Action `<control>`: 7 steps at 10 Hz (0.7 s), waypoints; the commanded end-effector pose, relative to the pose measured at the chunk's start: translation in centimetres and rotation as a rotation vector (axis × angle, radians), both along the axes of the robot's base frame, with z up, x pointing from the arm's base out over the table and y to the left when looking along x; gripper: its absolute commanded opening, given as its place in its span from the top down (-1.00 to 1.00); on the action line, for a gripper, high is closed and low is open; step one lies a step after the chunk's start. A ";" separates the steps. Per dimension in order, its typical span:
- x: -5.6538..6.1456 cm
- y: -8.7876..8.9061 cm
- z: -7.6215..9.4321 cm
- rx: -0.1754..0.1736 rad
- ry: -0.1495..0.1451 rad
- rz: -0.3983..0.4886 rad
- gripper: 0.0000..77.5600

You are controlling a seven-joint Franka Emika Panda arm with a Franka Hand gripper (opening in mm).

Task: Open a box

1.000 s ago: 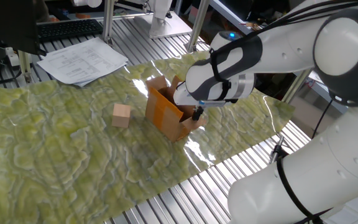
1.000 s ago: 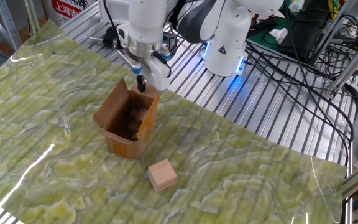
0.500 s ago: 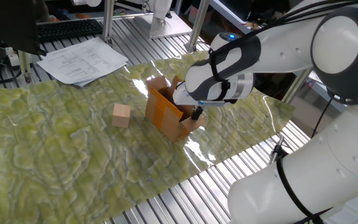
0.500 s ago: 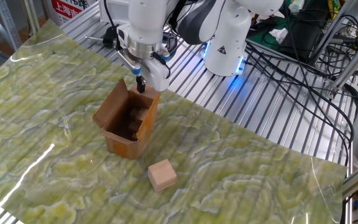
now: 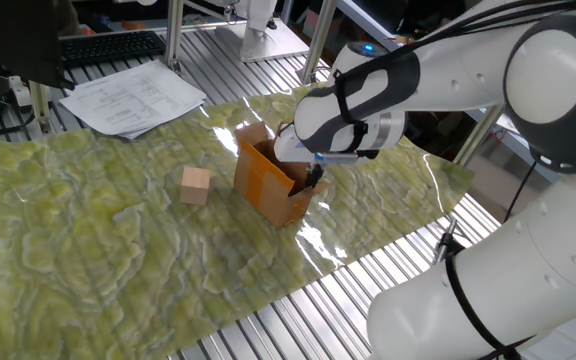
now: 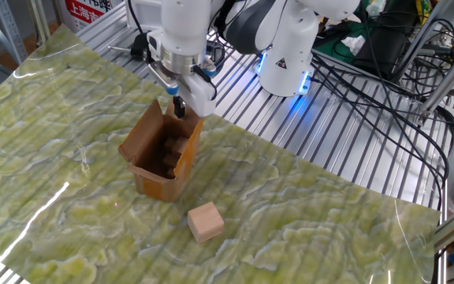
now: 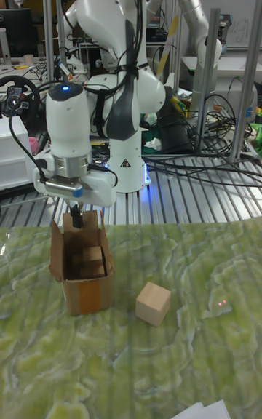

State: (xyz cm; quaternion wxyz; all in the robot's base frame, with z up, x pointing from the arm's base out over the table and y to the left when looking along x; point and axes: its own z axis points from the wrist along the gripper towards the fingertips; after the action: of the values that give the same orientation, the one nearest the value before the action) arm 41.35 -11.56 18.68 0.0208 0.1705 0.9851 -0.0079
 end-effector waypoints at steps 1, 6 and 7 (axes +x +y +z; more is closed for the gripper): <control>2.4 1.3 2.5 -0.002 0.019 -0.024 1.00; 7.0 3.0 4.6 -0.001 0.040 -0.035 1.00; 8.1 3.3 5.2 -0.001 0.054 -0.035 1.00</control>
State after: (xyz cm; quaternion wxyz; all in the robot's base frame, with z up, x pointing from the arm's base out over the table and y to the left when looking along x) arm 46.77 -9.29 22.29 0.0084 0.1862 0.9824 -0.0104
